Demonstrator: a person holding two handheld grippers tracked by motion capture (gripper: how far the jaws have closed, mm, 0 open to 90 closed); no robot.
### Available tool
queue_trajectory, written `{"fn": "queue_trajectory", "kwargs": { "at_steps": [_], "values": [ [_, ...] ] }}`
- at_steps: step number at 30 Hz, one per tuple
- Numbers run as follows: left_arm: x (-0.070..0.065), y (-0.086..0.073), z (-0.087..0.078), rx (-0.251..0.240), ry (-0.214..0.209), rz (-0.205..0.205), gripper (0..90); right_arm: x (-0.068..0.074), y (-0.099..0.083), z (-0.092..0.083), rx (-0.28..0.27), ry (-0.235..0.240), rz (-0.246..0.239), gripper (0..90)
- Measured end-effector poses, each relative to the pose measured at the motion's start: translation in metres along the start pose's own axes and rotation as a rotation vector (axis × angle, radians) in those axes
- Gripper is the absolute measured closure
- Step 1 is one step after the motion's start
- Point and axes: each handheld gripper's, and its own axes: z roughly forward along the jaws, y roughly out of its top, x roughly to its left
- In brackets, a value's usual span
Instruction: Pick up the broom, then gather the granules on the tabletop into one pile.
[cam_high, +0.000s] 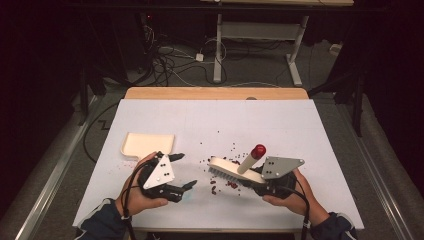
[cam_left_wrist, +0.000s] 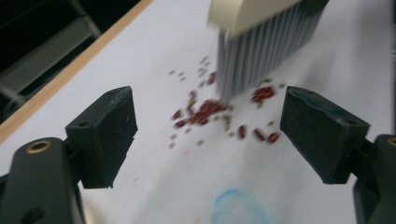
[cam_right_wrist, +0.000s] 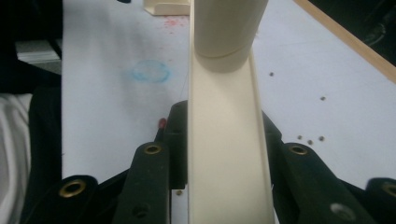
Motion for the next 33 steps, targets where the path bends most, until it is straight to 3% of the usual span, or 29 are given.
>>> {"fn": "queue_trajectory", "kwargs": {
  "at_steps": [1, 5, 15, 20, 24, 25, 26, 30, 33],
  "values": [
    [0.0, 0.0, 0.0, 0.0, 0.0, 0.0, 17.9, -0.002, 0.0, -0.001, -0.003, -0.005, 0.008, 68.1],
    [0.009, -0.025, -0.012, 0.033, 0.093, -0.06, 17.9, -0.014, -0.001, -0.003, -0.007, -0.072, 0.046, 68.1],
    [0.014, -0.069, -0.03, 0.099, 0.199, -0.166, 17.9, -0.043, -0.006, -0.006, -0.016, -0.194, 0.099, 68.2],
    [0.015, -0.073, -0.026, 0.127, 0.198, -0.167, 17.9, -0.056, -0.008, -0.006, -0.015, -0.242, 0.113, 68.2],
    [0.011, -0.073, -0.025, 0.137, 0.191, -0.155, 17.9, -0.075, -0.01, -0.003, -0.013, -0.283, 0.134, 68.2],
    [0.01, -0.073, -0.025, 0.136, 0.191, -0.154, 17.9, -0.085, -0.01, 0.0, -0.008, -0.3, 0.138, 68.2],
    [0.01, -0.073, -0.025, 0.133, 0.189, -0.156, 17.9, -0.085, -0.01, 0.0, -0.008, -0.3, 0.138, 68.2],
    [0.01, -0.074, -0.022, 0.151, 0.182, -0.154, 17.9, -0.109, -0.009, 0.018, 0.03, -0.356, 0.142, 68.2],
    [0.011, -0.074, -0.019, 0.15, 0.177, -0.151, 17.9, -0.12, -0.006, 0.029, 0.062, -0.363, 0.129, 68.2]
  ]
}}
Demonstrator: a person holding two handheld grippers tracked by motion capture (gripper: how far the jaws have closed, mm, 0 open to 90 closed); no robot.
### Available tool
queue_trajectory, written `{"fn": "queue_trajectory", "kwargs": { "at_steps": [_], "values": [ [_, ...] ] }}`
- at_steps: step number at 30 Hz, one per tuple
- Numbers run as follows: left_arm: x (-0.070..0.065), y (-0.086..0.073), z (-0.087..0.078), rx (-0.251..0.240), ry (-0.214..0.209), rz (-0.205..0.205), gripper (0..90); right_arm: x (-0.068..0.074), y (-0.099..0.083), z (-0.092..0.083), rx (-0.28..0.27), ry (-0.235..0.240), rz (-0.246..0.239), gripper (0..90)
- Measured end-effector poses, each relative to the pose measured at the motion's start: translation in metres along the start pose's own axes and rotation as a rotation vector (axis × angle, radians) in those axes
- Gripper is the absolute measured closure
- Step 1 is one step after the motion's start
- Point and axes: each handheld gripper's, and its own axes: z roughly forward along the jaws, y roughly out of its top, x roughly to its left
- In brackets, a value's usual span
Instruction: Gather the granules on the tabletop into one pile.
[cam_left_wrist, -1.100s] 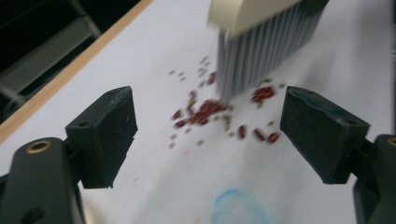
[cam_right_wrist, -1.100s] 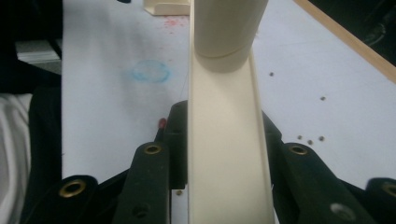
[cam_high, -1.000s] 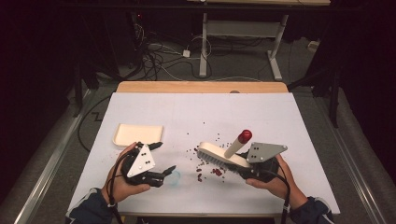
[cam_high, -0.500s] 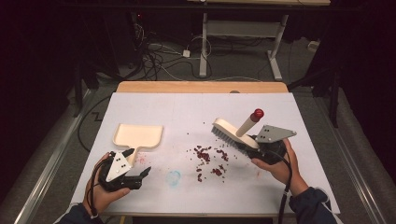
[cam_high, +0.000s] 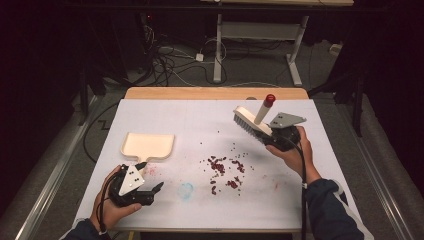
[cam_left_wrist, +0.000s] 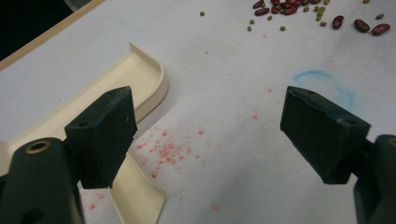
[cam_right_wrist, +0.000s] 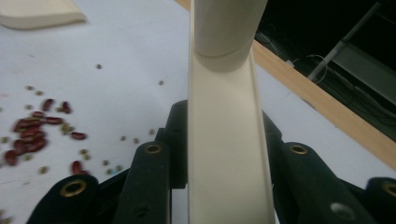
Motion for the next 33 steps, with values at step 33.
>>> {"fn": "queue_trajectory", "kwargs": {
  "at_steps": [33],
  "values": [
    [-0.006, -0.001, 0.007, 0.052, -0.037, 0.035, 17.9, 0.051, -0.011, 0.051, 0.006, 0.274, -0.309, 67.9]
  ]
}}
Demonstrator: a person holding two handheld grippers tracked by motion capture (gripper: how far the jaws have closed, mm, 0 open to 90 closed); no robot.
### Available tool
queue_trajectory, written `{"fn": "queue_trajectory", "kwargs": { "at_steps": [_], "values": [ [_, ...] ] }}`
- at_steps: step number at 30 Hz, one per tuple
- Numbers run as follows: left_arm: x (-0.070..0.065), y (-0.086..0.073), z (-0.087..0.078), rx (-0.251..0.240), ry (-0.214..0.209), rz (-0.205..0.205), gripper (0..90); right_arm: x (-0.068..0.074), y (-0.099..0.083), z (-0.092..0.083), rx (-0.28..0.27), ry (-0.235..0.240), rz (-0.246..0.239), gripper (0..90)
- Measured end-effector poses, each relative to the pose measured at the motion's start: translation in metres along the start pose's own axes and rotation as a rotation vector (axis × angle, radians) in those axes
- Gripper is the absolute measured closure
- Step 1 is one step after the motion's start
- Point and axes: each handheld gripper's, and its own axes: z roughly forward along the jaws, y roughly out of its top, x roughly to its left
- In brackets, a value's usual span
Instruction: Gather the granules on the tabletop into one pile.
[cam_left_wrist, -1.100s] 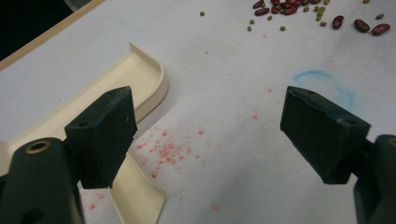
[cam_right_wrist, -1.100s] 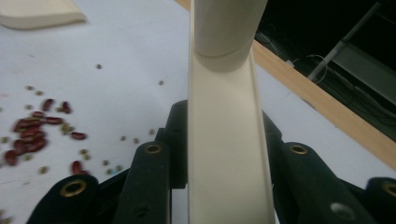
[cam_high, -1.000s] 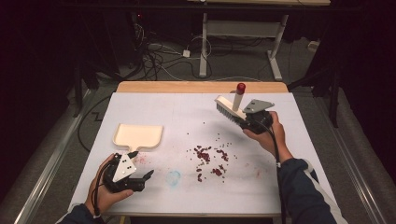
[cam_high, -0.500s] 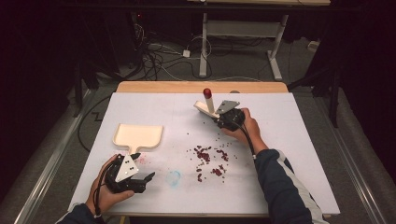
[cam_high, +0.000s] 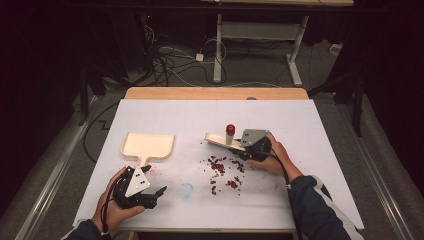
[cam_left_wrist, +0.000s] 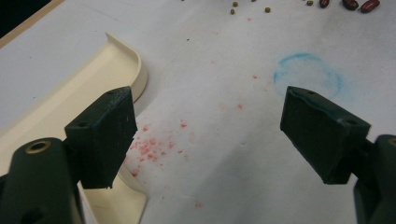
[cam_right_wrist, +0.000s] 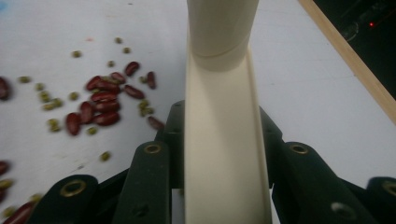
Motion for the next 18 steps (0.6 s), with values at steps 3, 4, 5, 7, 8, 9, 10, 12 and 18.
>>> {"fn": "queue_trajectory", "kwargs": {
  "at_steps": [3, 4, 5, 7, 8, 9, 10, 12, 18],
  "values": [
    [0.0, 0.0, 0.0, 0.002, 0.001, -0.006, 17.9, 0.013, -0.004, -0.012, -0.018, 0.028, -0.018, 67.9],
    [0.0, 0.0, 0.0, 0.003, 0.001, -0.005, 17.9, 0.017, -0.005, -0.015, -0.024, 0.034, -0.016, 68.0],
    [0.0, 0.0, 0.0, 0.002, 0.001, -0.005, 17.9, 0.017, -0.005, -0.015, -0.024, 0.034, -0.016, 68.0],
    [-0.001, 0.001, 0.0, 0.002, 0.003, -0.002, 17.9, 0.025, -0.007, -0.02, -0.029, 0.036, -0.025, 67.9],
    [-0.001, 0.001, 0.0, 0.001, 0.002, -0.002, 17.9, 0.026, -0.007, -0.021, -0.027, 0.039, -0.03, 68.0],
    [-0.001, 0.001, 0.0, 0.0, 0.001, -0.002, 17.9, 0.03, -0.006, -0.025, -0.032, 0.03, -0.029, 68.0],
    [-0.001, 0.001, 0.0, 0.0, 0.002, -0.001, 17.9, 0.031, -0.005, -0.027, -0.032, 0.035, -0.034, 68.1],
    [-0.001, 0.002, 0.0, -0.001, 0.002, 0.0, 17.9, 0.031, -0.004, -0.028, -0.039, 0.038, -0.031, 68.2],
    [-0.001, 0.001, 0.0, -0.003, 0.002, 0.002, 17.9, 0.027, 0.004, -0.034, -0.058, 0.01, -0.029, 68.2]
  ]
}}
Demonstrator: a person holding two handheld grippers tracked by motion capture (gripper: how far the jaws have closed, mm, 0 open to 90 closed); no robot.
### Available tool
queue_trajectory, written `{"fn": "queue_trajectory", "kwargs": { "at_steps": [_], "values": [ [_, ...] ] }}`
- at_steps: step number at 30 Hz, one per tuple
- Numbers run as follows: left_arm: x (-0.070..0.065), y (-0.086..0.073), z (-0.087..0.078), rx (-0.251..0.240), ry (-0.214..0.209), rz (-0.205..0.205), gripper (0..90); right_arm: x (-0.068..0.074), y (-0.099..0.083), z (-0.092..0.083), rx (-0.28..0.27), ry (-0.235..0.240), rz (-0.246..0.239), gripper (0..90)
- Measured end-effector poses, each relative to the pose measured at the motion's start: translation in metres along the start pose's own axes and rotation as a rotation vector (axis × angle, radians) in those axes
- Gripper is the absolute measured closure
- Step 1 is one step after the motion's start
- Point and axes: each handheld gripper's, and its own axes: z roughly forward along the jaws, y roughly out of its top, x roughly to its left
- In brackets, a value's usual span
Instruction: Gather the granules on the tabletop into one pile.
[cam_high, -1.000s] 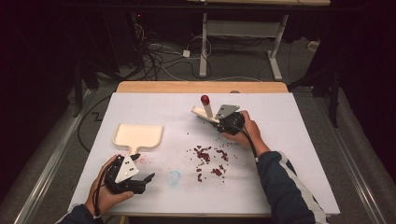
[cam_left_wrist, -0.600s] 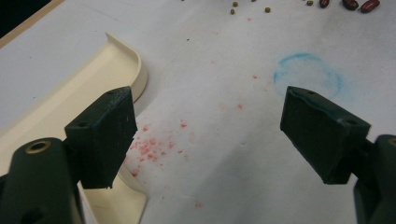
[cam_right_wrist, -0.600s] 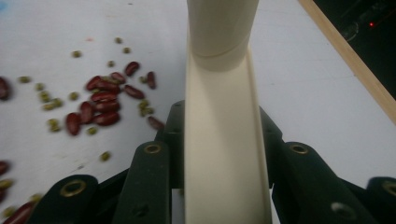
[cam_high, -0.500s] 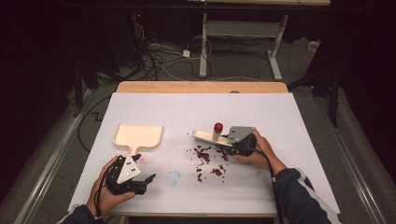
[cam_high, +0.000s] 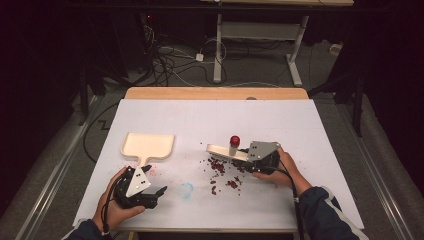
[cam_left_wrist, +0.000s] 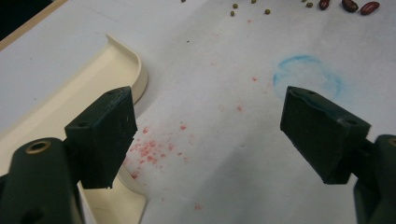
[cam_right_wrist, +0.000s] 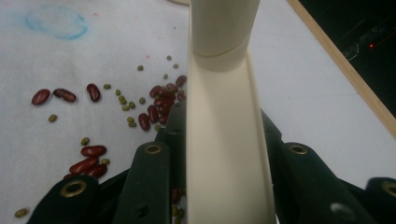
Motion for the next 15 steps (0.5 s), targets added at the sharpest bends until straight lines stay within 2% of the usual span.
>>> {"fn": "queue_trajectory", "kwargs": {
  "at_steps": [5, 6, 9, 10, 11, 12, 15],
  "values": [
    [0.001, 0.0, -0.001, -0.004, 0.0, -0.004, 17.9, -0.011, 0.009, 0.001, -0.025, -0.017, 0.019, 68.2],
    [0.001, 0.0, 0.0, -0.004, 0.001, -0.005, 17.9, -0.02, 0.016, 0.008, -0.022, -0.039, 0.036, 68.3],
    [0.0, 0.0, 0.0, -0.006, -0.002, -0.008, 17.9, -0.032, 0.024, 0.022, -0.016, -0.07, 0.054, 68.3],
    [0.0, 0.0, 0.0, -0.007, -0.002, -0.007, 17.9, -0.032, 0.024, 0.022, -0.016, -0.07, 0.054, 68.3],
    [0.0, 0.0, 0.0, -0.007, -0.005, -0.005, 17.9, -0.036, 0.027, 0.028, -0.012, -0.08, 0.052, 68.2],
    [0.001, 0.0, 0.0, -0.008, -0.006, -0.005, 17.9, -0.043, 0.033, 0.043, 0.007, -0.096, 0.055, 68.2],
    [0.001, 0.0, 0.0, -0.012, -0.012, -0.006, 17.9, -0.046, 0.038, 0.063, 0.032, -0.105, 0.042, 68.2]
  ]
}}
